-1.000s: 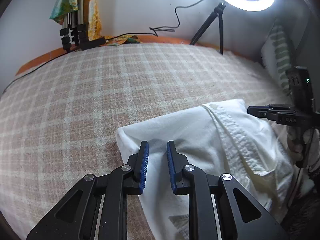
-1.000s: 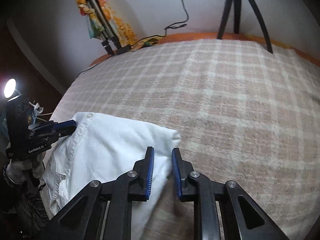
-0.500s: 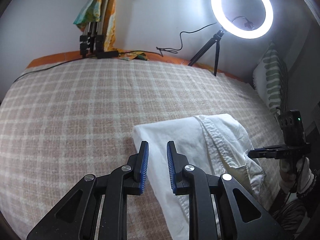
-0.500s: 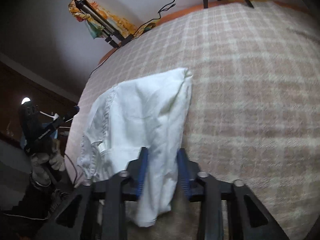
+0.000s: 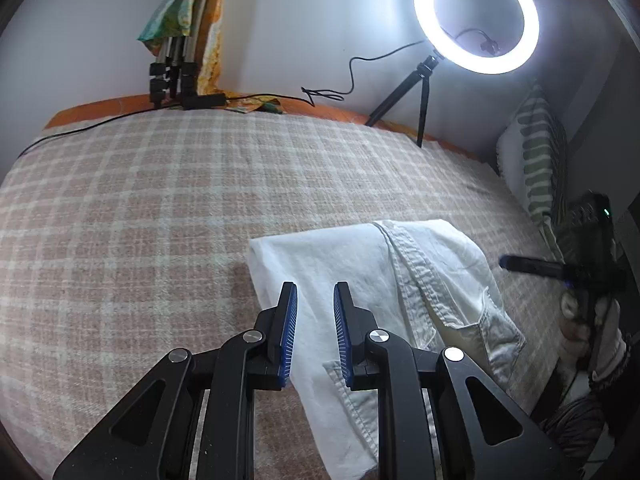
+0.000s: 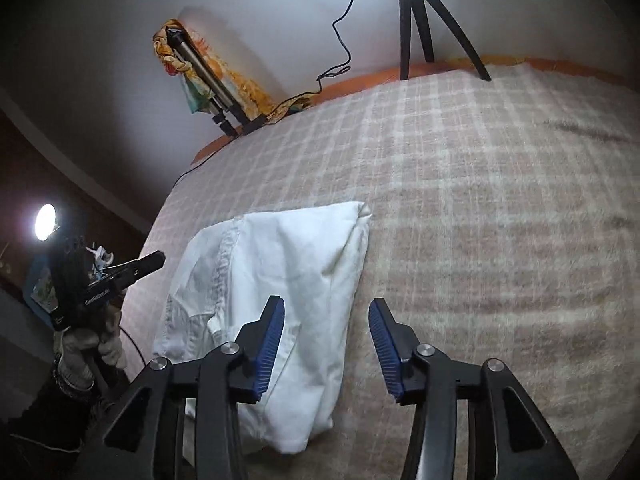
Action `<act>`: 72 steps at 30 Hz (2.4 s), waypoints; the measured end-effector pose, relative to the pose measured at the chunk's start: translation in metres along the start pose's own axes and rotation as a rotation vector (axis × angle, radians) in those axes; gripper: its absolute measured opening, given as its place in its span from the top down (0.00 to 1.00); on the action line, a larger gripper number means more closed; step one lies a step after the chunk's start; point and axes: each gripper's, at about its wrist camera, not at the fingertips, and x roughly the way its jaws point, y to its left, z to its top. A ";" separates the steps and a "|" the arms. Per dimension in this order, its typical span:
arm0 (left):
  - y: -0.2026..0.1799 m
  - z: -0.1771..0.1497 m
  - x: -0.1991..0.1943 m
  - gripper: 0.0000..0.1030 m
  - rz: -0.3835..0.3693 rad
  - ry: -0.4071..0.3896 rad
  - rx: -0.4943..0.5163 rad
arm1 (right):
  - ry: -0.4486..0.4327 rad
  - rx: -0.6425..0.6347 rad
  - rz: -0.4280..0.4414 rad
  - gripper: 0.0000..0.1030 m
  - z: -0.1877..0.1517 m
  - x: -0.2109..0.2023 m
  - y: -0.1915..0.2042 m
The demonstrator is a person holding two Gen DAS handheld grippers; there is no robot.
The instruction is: Fold small clothes
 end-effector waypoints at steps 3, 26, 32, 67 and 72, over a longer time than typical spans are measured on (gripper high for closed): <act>-0.001 -0.001 0.003 0.84 0.005 0.006 0.010 | 0.009 0.147 0.078 0.59 0.010 0.017 -0.028; 0.005 -0.007 0.015 0.84 0.041 0.038 0.004 | -0.027 -0.082 0.036 0.91 0.007 0.019 0.043; 0.013 -0.005 0.008 0.84 0.025 0.028 -0.014 | 0.099 -0.026 -0.081 0.96 -0.016 0.040 0.028; 0.049 -0.041 0.039 0.87 -0.259 0.112 -0.373 | 0.109 0.094 0.247 0.75 -0.026 0.051 -0.005; 0.003 -0.030 0.020 0.91 -0.082 0.056 -0.129 | 0.086 0.021 0.181 0.88 -0.022 0.042 0.015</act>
